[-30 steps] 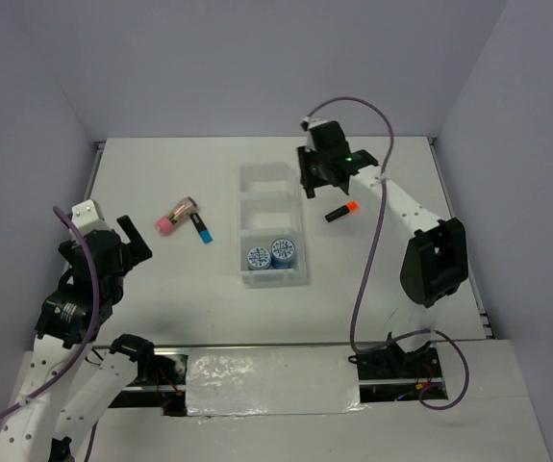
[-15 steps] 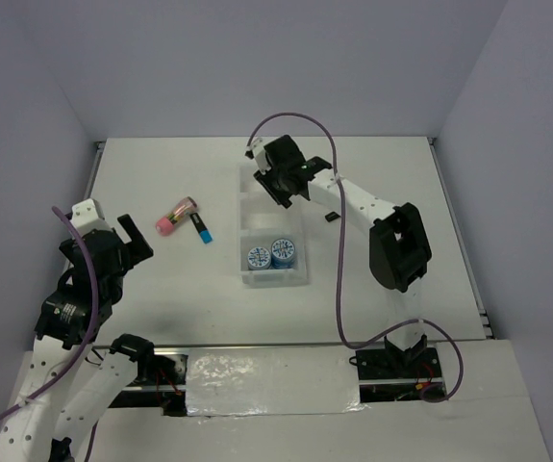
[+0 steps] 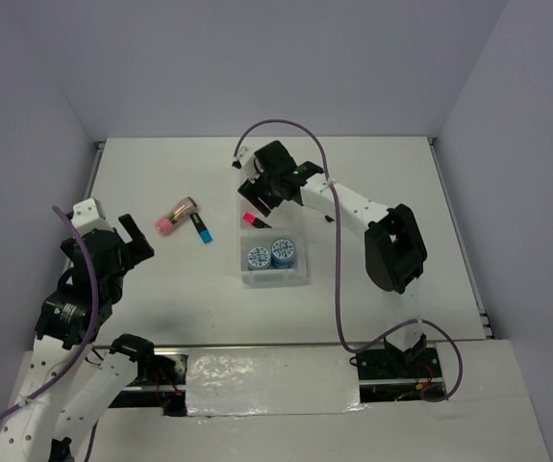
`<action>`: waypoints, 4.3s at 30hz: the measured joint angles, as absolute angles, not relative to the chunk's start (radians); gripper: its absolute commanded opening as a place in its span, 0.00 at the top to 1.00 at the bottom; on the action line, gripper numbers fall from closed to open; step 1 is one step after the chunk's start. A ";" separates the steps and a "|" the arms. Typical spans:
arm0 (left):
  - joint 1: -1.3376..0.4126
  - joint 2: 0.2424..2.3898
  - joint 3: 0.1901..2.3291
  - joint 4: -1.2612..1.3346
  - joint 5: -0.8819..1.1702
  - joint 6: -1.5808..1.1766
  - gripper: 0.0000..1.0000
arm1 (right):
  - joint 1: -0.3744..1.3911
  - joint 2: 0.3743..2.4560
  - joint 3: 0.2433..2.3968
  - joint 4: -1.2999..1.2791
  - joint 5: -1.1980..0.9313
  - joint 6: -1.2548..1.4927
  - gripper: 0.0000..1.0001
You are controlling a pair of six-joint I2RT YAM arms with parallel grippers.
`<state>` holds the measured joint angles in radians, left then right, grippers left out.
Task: Sort the stationery into containers
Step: Place the pen in the storage box, then pick up the pen from the center of the board, then place the pen in the storage box, then pick up the pen from the center of the board.
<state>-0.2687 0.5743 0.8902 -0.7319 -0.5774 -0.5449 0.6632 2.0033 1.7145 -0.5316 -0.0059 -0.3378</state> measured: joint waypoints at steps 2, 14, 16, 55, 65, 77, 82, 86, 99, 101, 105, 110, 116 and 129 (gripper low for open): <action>-0.269 0.574 0.890 -0.732 -0.577 -0.545 0.01 | 0.663 2.003 1.715 -0.532 -0.014 -0.334 0.29; -0.269 0.878 0.978 -0.736 -0.491 -0.612 0.01 | 0.663 1.675 1.626 -0.513 0.001 -0.027 0.00; -0.272 0.987 0.996 -0.715 -0.461 -0.643 0.01 | 0.663 1.530 1.587 -0.502 0.016 0.066 0.00; -0.364 1.902 1.251 -0.488 -0.418 -0.819 0.73 | 0.683 0.913 1.087 -0.606 0.010 0.351 0.00; -0.390 1.789 1.148 -0.484 -0.376 -0.815 1.00 | 0.683 0.912 1.093 -0.611 0.010 0.350 0.00; -0.524 1.483 1.267 -0.564 -0.377 -0.686 1.00 | 0.685 0.891 1.122 -0.623 0.011 0.350 0.00; -0.530 1.461 1.285 -0.475 -0.202 -0.484 1.00 | 0.685 0.890 1.134 -0.630 0.014 0.337 0.00; -0.533 1.501 1.295 -0.418 -0.067 -0.304 1.00 | 0.685 0.890 1.139 -0.636 0.023 0.316 0.00; -0.513 1.812 1.584 -0.505 0.213 0.213 0.92 | 0.685 0.843 1.139 -0.677 0.046 0.271 0.00; -0.511 1.839 1.584 -0.524 0.215 0.241 0.89 | 0.685 0.835 1.139 -0.677 0.049 0.266 0.00; -0.509 1.861 1.576 -0.540 0.215 0.265 0.64 | 0.685 0.835 1.139 -0.678 0.050 0.260 0.00; -0.509 1.862 1.570 -0.535 0.213 0.263 0.46 | 0.685 0.836 1.136 -0.677 0.049 0.260 0.00; -0.509 1.863 1.561 -0.501 0.174 0.257 0.30 | 0.685 0.852 1.119 -0.675 0.049 0.264 0.00; -0.502 1.679 1.632 -0.593 -0.217 -0.044 0.01 | 0.561 1.113 1.119 -0.664 0.237 0.511 0.00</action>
<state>-0.5018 1.6794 1.6321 -0.5934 -0.2173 -0.0444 0.5610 1.1130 1.1194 -0.6643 0.2371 0.5106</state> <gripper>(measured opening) 0.993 0.997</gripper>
